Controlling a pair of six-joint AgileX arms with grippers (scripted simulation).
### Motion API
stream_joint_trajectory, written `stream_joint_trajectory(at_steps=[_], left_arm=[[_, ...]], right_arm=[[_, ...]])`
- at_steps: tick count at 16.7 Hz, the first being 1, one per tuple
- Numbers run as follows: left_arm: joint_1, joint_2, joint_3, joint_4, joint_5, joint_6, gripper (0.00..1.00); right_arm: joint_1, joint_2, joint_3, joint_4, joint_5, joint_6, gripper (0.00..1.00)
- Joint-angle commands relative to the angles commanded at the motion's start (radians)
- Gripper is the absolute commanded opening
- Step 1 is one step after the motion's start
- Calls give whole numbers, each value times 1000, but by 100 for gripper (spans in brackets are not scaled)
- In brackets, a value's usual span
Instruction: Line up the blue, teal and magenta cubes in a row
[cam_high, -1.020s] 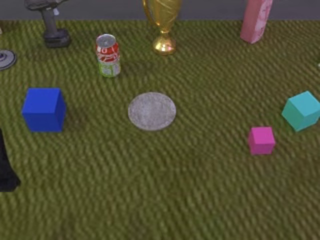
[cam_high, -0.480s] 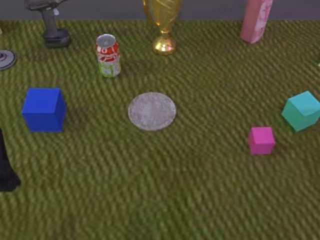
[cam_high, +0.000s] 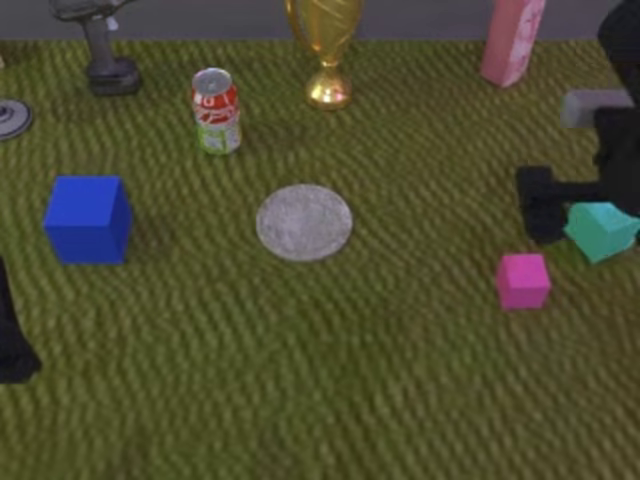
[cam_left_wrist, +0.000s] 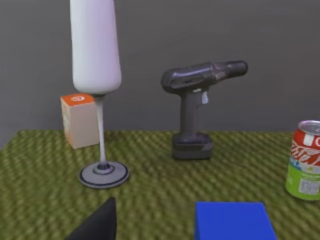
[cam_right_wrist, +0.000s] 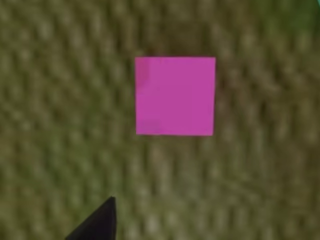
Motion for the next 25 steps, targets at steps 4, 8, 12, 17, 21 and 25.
stream_joint_trajectory(at_steps=[4,8,12,17,21,25], left_arm=[[0,0,0,0,0,0,100],[0,0,0,0,0,0,100],[0,0,0,0,0,0,100],[0,0,0,0,0,0,100],[0,0,0,0,0,0,100],[0,0,0,0,0,0,100]], right_arm=[[43,249,209,-126,2,39,100],[61,343,301,-172,3,56,100],[61,343,301,-172,3,56,100],[59,371,252,-98,3,54,100],[61,438,157,74,4,58,100],[62,470,116,140,4,60,100]])
